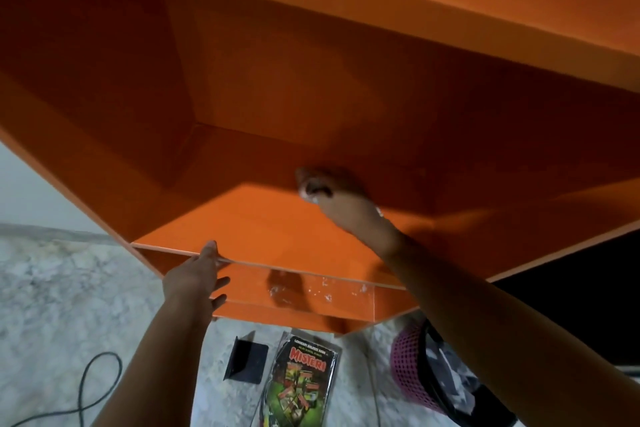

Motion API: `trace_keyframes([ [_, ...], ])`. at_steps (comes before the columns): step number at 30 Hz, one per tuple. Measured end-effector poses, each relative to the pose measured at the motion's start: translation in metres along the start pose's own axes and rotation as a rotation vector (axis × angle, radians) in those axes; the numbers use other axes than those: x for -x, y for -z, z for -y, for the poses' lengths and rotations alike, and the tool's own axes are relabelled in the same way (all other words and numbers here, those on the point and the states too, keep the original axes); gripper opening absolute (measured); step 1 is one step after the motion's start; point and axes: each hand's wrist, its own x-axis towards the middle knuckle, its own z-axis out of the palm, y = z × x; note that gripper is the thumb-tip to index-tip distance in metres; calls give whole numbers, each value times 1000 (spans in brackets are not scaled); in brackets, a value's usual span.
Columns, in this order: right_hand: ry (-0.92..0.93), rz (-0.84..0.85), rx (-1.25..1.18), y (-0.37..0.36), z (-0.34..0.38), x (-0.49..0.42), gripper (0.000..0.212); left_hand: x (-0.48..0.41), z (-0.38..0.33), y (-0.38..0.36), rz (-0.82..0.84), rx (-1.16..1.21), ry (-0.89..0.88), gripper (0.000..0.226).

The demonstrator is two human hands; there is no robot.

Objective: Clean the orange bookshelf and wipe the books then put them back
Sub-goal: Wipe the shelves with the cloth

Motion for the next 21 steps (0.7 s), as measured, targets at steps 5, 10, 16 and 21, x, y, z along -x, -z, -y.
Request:
trace_keyframes([
  [5,223,303,-21,-17,27,73,50,-2,-1,-1,4,31,8,50],
  [10,338,160,-188,0,15,105,45,2,0,-3,-5,48,1,51],
  [16,-541,-214,-6,31,-58,71,45,6,-1,-3,13,28,-9,50],
  [21,-200,-140,8,3,-19,100,54,0,1,1,40,-10,-21,46],
])
